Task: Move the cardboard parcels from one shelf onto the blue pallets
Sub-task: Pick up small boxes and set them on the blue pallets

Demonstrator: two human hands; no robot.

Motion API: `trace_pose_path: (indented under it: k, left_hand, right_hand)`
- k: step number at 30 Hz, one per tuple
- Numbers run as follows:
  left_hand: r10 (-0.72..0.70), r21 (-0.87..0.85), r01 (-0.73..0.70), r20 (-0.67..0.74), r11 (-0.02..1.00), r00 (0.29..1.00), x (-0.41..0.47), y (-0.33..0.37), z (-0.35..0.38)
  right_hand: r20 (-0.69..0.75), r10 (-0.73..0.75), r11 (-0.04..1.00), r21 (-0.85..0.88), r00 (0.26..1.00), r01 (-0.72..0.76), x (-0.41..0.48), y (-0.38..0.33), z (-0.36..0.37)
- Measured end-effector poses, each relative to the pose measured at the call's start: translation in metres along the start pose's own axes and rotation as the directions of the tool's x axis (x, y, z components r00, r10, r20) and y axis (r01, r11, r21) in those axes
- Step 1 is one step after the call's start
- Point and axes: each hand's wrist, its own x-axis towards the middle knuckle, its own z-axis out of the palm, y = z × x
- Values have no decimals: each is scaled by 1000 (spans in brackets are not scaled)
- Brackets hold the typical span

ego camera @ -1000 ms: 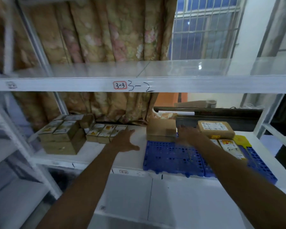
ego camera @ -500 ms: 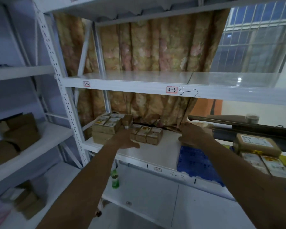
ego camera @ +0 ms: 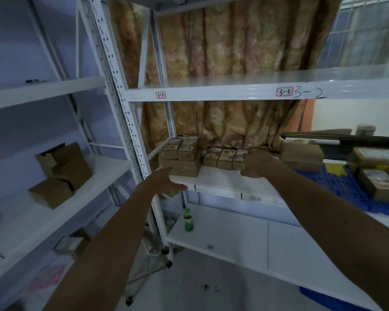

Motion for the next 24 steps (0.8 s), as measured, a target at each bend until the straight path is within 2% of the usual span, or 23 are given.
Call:
trace_pose_path:
  k: [3, 7, 10, 15, 18, 24]
  left_hand:
    - [32, 0, -32, 35, 999, 999, -21, -18, -6]
    - [-26, -23, 27, 13, 999, 1000, -24, -43, -12]
    - [-50, -53, 51, 20, 997, 999, -15, -56, -16]
    - [-95, 9, 94, 60, 996, 994, 19, -83, -6]
    - [-115, 14, 115, 55, 993, 992, 34, -95, 2]
    - [-160, -53, 161, 26, 985, 987, 80, -109, -23]
  right_hand:
    - [12, 1, 1000, -17, 1000, -1, -1, -31, 3]
    - [17, -27, 999, -41, 999, 28, 2, -66, 1]
    - [17, -37, 995, -95, 999, 39, 11, -82, -1]
    - [87, -34, 992, -118, 996, 44, 47, -96, 3]
    - [108, -22, 997, -77, 994, 31, 75, -101, 3]
    - [117, -151, 988, -7, 982, 153, 153, -107, -6]
